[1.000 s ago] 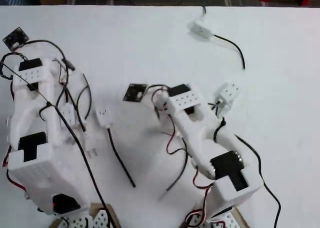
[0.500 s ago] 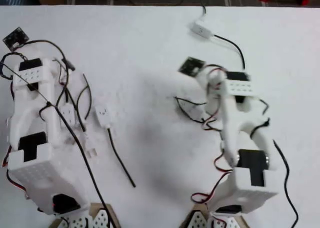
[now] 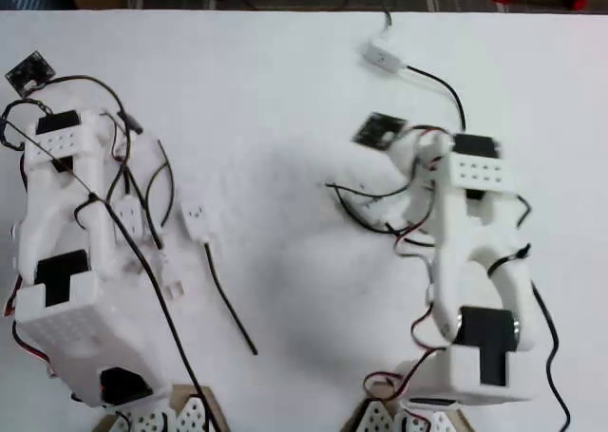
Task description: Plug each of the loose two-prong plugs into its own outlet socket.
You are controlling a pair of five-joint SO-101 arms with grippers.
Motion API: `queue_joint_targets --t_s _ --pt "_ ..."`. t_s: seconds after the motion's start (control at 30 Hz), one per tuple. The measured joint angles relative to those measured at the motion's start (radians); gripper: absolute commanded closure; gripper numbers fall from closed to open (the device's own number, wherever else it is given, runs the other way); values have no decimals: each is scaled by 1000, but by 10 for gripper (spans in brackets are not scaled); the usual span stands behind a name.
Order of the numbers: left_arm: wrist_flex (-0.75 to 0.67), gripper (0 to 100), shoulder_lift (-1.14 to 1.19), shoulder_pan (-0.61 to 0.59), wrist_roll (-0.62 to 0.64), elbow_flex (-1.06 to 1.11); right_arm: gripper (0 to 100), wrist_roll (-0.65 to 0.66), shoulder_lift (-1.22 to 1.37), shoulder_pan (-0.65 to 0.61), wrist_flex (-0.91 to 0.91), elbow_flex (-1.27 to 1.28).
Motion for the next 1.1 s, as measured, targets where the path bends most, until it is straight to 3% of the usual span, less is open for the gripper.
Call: queue_joint_targets --t_s 0.17,0.33,0.7,0.97,1.1 --pt "0 724 0 0 0 0 693 -175 -21 -161 31 2" --pt "0 724 0 0 0 0 764 -235 34 -262 -44 49" --pt "0 724 0 0 0 0 768 -250 241 -259 -304 51" --pt "0 724 0 0 0 0 868 -250 249 -259 -322 51" --pt "0 724 0 0 0 0 868 -247 232 -258 -279 14"
